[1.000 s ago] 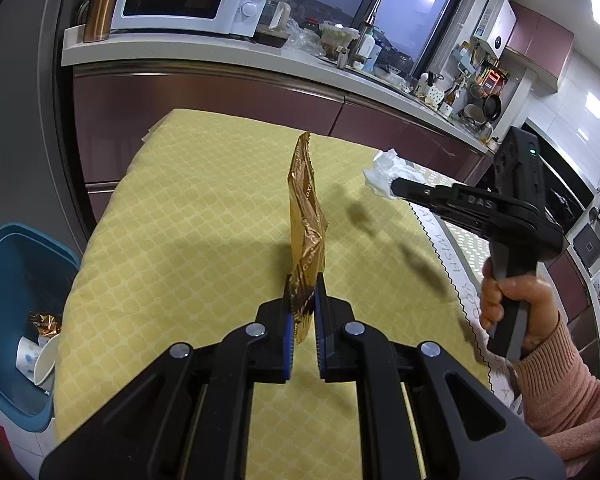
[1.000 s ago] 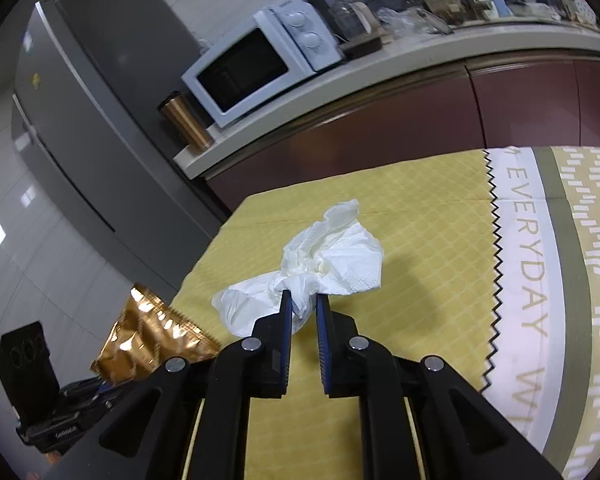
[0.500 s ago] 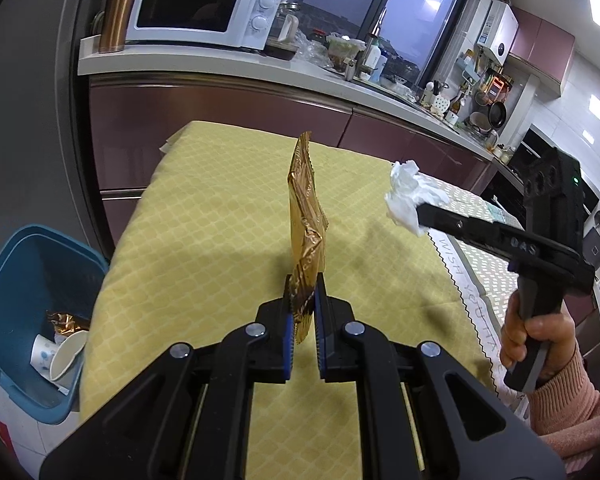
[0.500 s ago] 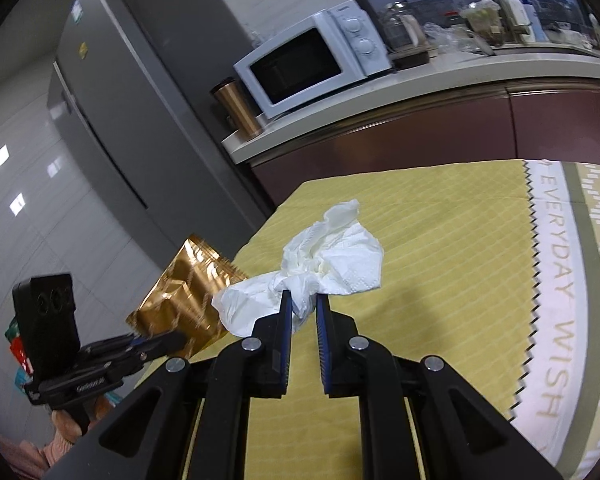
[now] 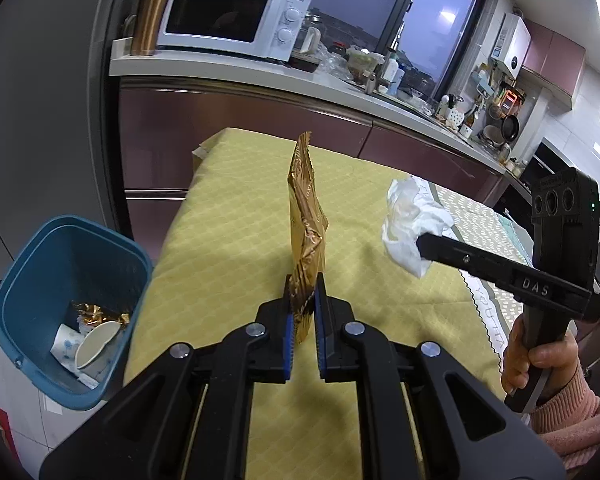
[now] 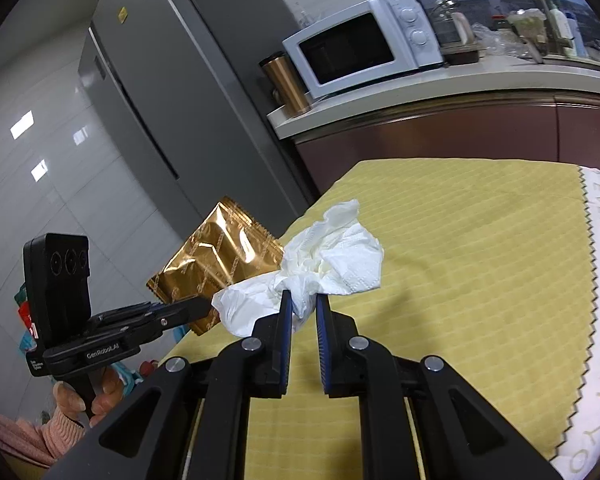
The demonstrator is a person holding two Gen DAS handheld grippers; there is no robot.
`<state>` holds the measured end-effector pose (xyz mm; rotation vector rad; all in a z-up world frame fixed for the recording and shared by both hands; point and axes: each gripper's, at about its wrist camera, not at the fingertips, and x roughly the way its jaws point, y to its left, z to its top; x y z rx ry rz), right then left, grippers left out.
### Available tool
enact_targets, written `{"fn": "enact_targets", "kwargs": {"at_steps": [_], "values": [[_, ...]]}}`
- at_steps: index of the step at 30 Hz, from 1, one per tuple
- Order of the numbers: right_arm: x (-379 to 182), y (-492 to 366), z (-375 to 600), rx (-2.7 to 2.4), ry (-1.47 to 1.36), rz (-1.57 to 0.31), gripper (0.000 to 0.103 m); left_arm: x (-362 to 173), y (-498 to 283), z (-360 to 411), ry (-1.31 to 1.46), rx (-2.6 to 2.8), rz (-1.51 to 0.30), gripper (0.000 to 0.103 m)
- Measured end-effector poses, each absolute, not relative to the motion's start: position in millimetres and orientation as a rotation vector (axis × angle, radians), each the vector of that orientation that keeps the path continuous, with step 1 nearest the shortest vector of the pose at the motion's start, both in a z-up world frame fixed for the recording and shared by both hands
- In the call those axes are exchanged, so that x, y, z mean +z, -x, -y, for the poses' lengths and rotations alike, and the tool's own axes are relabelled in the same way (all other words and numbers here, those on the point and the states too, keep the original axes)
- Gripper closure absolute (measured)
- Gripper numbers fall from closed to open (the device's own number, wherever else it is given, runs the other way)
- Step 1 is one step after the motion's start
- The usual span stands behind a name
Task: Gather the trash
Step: 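Carry the gold packet with the left gripper to the bin while the right gripper carries the tissue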
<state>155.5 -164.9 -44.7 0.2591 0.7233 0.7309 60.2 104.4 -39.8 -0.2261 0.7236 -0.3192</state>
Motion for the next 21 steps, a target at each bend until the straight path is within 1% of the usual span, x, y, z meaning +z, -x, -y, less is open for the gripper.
{"fn": "enact_targets", "kwargs": {"at_steps": [21], "values": [[-39,-149,80,0.892,-0.148,-0.776,0.093,-40,-28,-184,0.276,-0.161,-0.702,0.094]]}}
